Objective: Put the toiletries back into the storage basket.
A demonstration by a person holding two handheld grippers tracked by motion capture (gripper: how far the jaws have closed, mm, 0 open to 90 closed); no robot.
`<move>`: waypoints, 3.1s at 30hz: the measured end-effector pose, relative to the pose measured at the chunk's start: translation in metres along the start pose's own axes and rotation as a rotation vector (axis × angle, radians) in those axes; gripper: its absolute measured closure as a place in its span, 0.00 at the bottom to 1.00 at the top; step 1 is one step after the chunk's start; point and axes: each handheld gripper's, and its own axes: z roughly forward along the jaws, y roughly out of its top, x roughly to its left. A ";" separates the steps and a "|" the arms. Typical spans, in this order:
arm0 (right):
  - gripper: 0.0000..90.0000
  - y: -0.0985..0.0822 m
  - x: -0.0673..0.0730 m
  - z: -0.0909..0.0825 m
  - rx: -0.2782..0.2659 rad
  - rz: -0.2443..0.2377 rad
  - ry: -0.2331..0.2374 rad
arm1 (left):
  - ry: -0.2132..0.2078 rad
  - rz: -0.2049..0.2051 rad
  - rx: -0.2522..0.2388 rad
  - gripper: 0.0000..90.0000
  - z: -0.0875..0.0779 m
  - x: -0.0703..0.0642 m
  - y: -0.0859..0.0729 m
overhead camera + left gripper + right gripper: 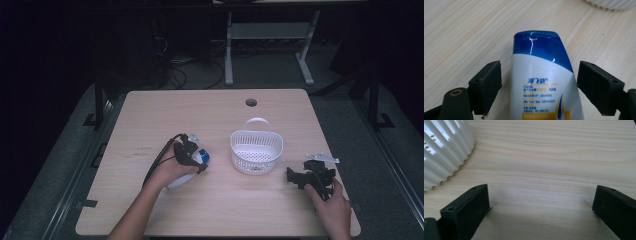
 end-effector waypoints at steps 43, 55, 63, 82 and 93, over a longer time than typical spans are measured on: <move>0.00 0.000 0.000 0.000 0.000 0.000 0.000 | -0.006 -0.001 0.009 0.39 -0.007 0.003 -0.001; 0.00 0.000 0.000 0.000 0.000 0.000 0.000 | -0.042 -0.044 -0.074 0.39 -0.026 0.010 -0.004; 0.00 0.000 0.000 0.000 0.000 -0.003 0.002 | -0.079 -0.075 -0.153 0.39 -0.041 0.018 -0.008; 0.00 0.000 0.000 0.000 0.000 -0.003 0.003 | -0.133 -0.105 -0.303 0.40 -0.069 0.031 -0.016; 0.00 0.000 0.000 0.000 0.000 -0.003 0.003 | -0.142 -0.063 -0.418 0.40 -0.083 0.034 -0.017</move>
